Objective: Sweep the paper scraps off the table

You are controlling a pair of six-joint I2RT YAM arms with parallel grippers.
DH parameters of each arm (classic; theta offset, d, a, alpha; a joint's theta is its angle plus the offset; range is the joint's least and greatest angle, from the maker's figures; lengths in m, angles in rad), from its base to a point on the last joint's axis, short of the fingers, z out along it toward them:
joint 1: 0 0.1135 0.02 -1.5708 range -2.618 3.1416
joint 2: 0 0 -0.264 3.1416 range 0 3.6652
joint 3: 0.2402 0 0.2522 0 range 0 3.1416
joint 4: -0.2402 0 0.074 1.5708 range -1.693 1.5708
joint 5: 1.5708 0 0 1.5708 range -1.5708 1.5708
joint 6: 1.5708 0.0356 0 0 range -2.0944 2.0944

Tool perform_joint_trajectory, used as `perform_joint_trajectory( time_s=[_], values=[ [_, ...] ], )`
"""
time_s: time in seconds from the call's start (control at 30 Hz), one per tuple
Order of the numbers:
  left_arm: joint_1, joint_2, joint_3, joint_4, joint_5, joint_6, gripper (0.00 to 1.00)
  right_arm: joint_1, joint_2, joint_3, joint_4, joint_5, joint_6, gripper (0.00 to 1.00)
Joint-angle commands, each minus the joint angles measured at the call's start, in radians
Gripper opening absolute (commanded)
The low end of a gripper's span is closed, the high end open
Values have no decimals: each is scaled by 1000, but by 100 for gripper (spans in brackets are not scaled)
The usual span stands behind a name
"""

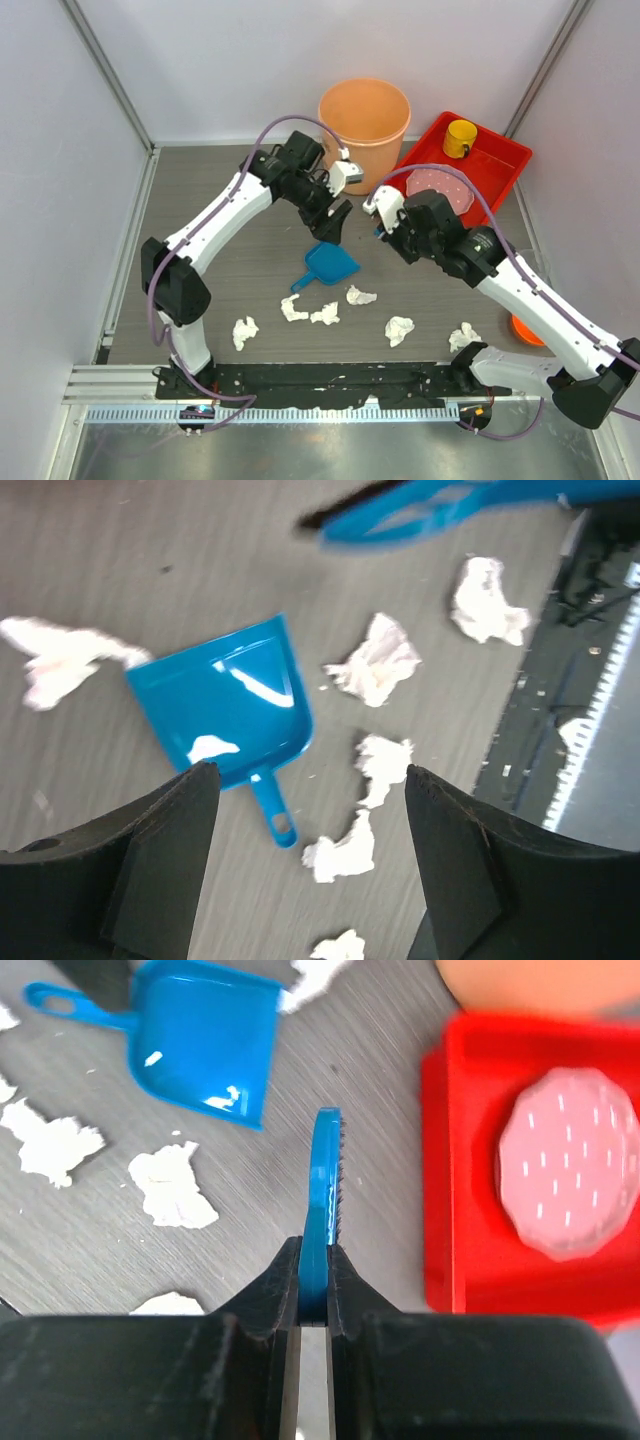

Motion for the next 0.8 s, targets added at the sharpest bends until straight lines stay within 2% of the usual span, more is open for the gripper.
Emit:
perform_joint_trajectory(
  time_s=[0.0, 0.1, 0.2, 0.23, 0.3, 0.33, 0.43, 0.53, 0.6, 0.77],
  values=[
    [9, -106, -76, 80, -176, -4, 78, -14, -41, 97, -115, 299, 384, 1],
    [10, -146, -198, 109, -227, 6, 77, -61, -67, 130, -222, 422, 614, 1],
    [12, -196, -323, 161, -262, 22, 77, -151, -115, 125, -300, 470, 702, 1],
    [13, -210, -348, 173, -281, 28, 77, -252, -121, 125, -314, 473, 702, 1],
    [19, -241, -403, 201, -290, 35, 77, -357, -126, 139, -331, 473, 667, 1],
    [22, -251, -420, 210, -296, 37, 77, -455, -126, 144, -331, 462, 650, 1],
    [33, -275, -469, 221, -311, 48, 77, -566, -90, 150, -312, 450, 634, 1],
    [41, -285, -509, 221, -308, 55, 76, -645, -50, 80, -241, 390, 637, 1],
    [41, -288, -539, 219, -301, 66, 76, -679, -29, 36, -134, 323, 642, 1],
    [42, -298, -558, 207, -321, 80, 73, -773, 66, -47, 35, 323, 676, 1]
  ],
)
